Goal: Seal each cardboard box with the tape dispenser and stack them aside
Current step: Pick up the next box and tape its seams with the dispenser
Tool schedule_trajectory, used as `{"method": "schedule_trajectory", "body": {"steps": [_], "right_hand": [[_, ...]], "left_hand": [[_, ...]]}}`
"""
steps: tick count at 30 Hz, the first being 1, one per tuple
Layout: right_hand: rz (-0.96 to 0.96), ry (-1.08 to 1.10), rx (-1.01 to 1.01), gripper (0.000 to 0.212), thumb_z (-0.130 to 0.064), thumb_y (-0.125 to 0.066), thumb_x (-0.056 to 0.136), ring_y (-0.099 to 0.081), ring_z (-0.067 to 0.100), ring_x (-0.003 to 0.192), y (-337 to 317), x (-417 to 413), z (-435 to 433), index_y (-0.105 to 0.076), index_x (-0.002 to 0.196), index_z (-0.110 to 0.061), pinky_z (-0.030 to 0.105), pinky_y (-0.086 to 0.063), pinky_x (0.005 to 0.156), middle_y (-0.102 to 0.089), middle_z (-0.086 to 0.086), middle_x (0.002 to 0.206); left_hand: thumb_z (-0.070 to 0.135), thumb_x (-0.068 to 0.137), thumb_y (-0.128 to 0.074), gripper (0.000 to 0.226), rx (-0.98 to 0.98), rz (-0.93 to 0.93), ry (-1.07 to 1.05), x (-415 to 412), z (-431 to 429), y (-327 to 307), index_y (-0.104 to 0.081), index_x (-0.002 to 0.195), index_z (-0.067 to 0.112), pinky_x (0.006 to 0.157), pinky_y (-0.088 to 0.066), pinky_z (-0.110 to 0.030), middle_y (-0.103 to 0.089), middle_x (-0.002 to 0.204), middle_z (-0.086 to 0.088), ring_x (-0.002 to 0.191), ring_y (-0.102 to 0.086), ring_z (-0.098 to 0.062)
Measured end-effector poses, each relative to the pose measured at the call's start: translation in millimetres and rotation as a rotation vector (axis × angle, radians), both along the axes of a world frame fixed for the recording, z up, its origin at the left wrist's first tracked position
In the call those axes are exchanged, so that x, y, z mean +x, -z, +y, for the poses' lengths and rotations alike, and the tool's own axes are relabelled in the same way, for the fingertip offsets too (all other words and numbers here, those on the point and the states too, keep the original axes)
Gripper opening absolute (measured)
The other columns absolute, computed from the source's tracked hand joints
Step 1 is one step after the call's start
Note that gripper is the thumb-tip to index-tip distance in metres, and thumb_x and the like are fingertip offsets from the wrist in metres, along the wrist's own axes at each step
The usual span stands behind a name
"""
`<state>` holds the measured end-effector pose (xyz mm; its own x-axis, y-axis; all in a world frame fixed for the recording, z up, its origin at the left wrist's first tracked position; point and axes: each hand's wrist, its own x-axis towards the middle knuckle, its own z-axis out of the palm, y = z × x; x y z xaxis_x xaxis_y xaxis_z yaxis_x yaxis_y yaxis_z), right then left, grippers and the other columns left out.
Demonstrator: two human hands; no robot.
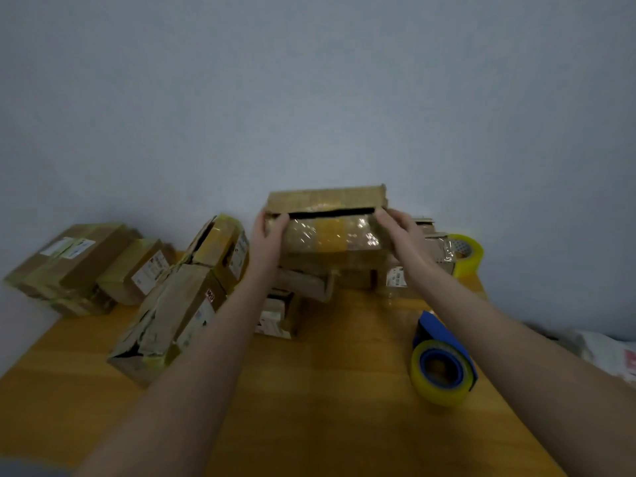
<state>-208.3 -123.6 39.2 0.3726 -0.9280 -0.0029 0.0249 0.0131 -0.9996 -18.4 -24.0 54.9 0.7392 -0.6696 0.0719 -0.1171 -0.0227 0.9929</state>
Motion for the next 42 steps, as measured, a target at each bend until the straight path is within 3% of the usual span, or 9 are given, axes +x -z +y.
{"method": "schedule_trajectory", "body": {"steps": [5, 11, 14, 17, 20, 26, 31, 38, 42], "right_hand": [[-0.128, 0.004, 0.018, 0.064, -0.056, -0.06, 0.086, -0.055, 0.012, 0.11, -30, 27, -8, -0.044, 0.136, -0.019, 0.035, -0.047, 0.099, -0.053, -0.002, 0.126], [0.08, 0.177, 0.076, 0.067, -0.077, -0.04, 0.084, -0.053, 0.025, 0.114, -20, 1, -16, -0.05, 0.116, -0.019, 0.051, -0.042, 0.102, -0.056, 0.004, 0.122], [0.231, 0.222, 0.079, 0.083, -0.081, -0.032, 0.082, -0.052, 0.028, 0.112, -11, -20, -15, -0.054, 0.126, -0.013, 0.051, -0.041, 0.099, -0.057, 0.01, 0.127], [0.37, 0.268, 0.058, 0.089, -0.081, -0.033, 0.082, -0.049, 0.033, 0.117, 1, -36, -11, -0.051, 0.133, -0.011, 0.046, -0.038, 0.093, -0.053, 0.014, 0.134], [0.43, 0.222, 0.097, 0.097, -0.082, -0.043, 0.076, -0.045, 0.036, 0.128, 19, -43, -3, -0.043, 0.141, -0.01, 0.05, -0.038, 0.104, -0.046, 0.014, 0.144], [0.667, 0.143, 0.01, 0.058, -0.066, -0.05, 0.084, -0.058, 0.028, 0.1, 54, -48, 10, -0.056, 0.109, -0.014, 0.047, -0.049, 0.087, -0.061, 0.007, 0.109], [0.723, -0.006, 0.02, 0.047, -0.065, -0.051, 0.084, -0.06, 0.021, 0.084, 91, -47, 33, -0.052, 0.097, -0.02, 0.041, -0.051, 0.074, -0.061, 0.002, 0.092], [0.93, -0.059, 0.014, 0.04, -0.05, -0.06, 0.088, -0.057, 0.019, 0.085, 130, -50, 60, -0.048, 0.108, -0.016, 0.032, -0.044, 0.063, -0.058, 0.0, 0.094], [0.943, -0.063, -0.111, 0.068, -0.059, -0.057, 0.086, -0.055, 0.028, 0.102, 129, -46, 67, -0.035, 0.136, -0.019, 0.036, -0.047, 0.069, -0.044, 0.007, 0.128]], "left_hand": [[0.037, 0.095, -0.052, 0.046, -0.171, -0.085, -0.009, 20, -9, -55, -0.045, 0.138, 0.024, 0.067, -0.052, -0.014, -0.055, 0.125, 0.006, 0.098, -0.058, 0.003], [0.049, 0.093, -0.048, 0.046, 0.023, -0.085, -0.047, -10, 1, -25, -0.048, 0.13, 0.022, 0.085, -0.051, -0.037, -0.059, 0.117, 0.0, 0.102, -0.058, -0.014], [0.057, 0.09, -0.046, 0.048, 0.157, -0.131, -0.064, -25, 5, -3, -0.052, 0.119, 0.019, 0.075, -0.047, -0.032, -0.059, 0.1, 0.005, 0.09, -0.055, -0.011], [0.064, 0.088, -0.044, 0.058, 0.299, -0.174, -0.038, -35, 6, 17, -0.05, 0.122, 0.017, 0.085, -0.047, -0.039, -0.055, 0.109, 0.002, 0.099, -0.053, -0.018], [0.057, 0.091, -0.047, 0.052, 0.431, -0.252, -0.014, -37, 12, 34, -0.046, 0.124, 0.017, 0.071, -0.043, -0.034, -0.049, 0.105, 0.001, 0.092, -0.048, -0.019], [0.047, 0.094, -0.048, 0.039, 0.518, -0.294, -0.018, -37, 33, 68, -0.046, 0.121, 0.019, 0.061, -0.038, -0.03, -0.057, 0.113, -0.004, 0.078, -0.049, -0.013], [0.049, 0.097, -0.041, 0.049, 0.661, -0.375, -0.006, -33, 57, 97, -0.04, 0.14, 0.024, 0.086, -0.043, -0.039, -0.052, 0.134, -0.004, 0.116, -0.052, -0.027], [0.045, 0.096, -0.048, 0.048, 0.666, -0.365, -0.018, -37, 80, 142, -0.041, 0.137, 0.021, 0.088, -0.044, -0.04, -0.052, 0.135, -0.006, 0.118, -0.053, -0.027], [0.044, 0.098, -0.044, 0.05, 0.648, -0.342, -0.034, -39, 78, 147, -0.037, 0.141, 0.02, 0.088, -0.044, -0.039, -0.047, 0.138, -0.009, 0.119, -0.051, -0.028]]}}
